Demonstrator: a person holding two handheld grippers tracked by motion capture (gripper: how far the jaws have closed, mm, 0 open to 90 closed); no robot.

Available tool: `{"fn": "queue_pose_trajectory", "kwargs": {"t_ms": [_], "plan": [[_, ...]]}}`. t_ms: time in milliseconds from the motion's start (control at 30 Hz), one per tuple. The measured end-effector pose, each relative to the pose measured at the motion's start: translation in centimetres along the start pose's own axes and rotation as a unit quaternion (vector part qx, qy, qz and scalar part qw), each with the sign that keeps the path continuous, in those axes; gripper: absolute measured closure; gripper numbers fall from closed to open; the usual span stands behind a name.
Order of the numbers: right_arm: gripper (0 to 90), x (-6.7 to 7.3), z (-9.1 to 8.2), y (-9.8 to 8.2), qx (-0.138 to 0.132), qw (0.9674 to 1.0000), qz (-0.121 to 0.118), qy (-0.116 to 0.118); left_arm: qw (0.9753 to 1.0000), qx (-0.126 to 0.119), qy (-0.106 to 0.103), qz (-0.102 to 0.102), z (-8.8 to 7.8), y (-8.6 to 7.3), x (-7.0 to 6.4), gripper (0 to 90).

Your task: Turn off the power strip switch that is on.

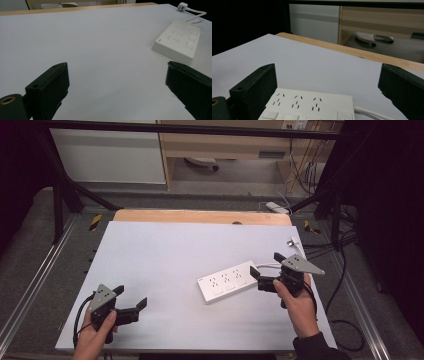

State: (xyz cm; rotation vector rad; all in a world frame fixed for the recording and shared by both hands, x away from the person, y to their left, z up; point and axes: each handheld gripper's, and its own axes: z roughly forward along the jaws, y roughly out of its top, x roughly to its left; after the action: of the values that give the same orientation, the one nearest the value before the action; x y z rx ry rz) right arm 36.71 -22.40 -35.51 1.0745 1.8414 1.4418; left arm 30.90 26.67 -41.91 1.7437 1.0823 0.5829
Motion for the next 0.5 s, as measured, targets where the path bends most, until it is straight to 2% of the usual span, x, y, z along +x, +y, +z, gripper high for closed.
{"fn": "queue_pose_trajectory", "kwargs": {"t_ms": [500], "plan": [[4.2,-1.6,-2.5,-0.8,-0.005,0.9998,0.008,-0.020,1.0000,-0.004,0.000,-0.002,-0.2,0.0,0.1,5.2]]}}
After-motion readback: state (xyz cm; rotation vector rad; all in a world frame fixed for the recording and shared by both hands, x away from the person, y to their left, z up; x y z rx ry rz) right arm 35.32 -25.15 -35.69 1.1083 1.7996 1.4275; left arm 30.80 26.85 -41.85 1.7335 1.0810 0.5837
